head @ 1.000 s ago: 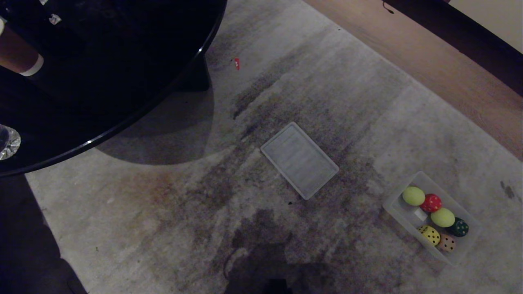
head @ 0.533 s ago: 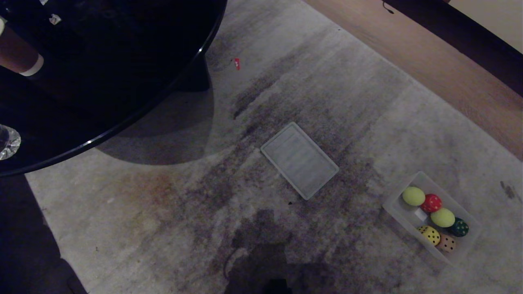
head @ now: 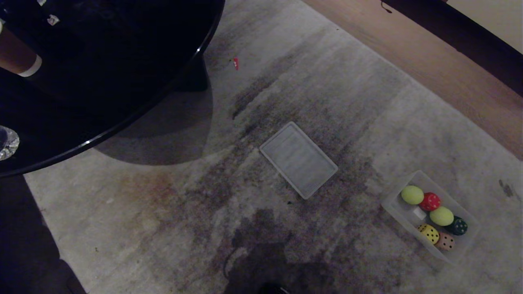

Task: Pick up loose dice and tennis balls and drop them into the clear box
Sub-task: Close the lid

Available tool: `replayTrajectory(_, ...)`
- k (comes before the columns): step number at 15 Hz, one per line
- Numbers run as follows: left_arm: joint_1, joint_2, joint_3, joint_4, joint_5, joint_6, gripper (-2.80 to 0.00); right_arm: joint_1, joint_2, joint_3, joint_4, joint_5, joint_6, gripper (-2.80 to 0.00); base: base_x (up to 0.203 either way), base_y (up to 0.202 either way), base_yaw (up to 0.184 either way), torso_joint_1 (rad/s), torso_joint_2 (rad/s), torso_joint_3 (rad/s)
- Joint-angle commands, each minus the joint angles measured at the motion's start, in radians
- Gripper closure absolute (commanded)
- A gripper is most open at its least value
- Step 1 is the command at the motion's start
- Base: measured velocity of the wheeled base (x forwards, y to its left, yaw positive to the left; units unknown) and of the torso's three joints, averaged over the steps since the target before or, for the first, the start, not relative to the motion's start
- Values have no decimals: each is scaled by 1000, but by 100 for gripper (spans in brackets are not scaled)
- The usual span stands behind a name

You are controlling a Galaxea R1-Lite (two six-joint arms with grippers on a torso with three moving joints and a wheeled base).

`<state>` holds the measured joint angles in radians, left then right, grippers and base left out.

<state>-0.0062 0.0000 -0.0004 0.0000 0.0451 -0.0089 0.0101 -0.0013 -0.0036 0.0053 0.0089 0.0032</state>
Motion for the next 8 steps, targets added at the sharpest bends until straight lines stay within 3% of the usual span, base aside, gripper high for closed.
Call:
replayTrajectory(1, 0, 2, 2, 0, 1, 0, 0, 1, 1, 1, 1, 0, 0, 0, 0, 0, 0, 0, 0, 0)
replayTrajectory(8, 0, 2, 2, 0, 1, 0, 0, 0, 1, 1, -2, 0, 1, 0, 1, -5, 120, 3, 3, 4)
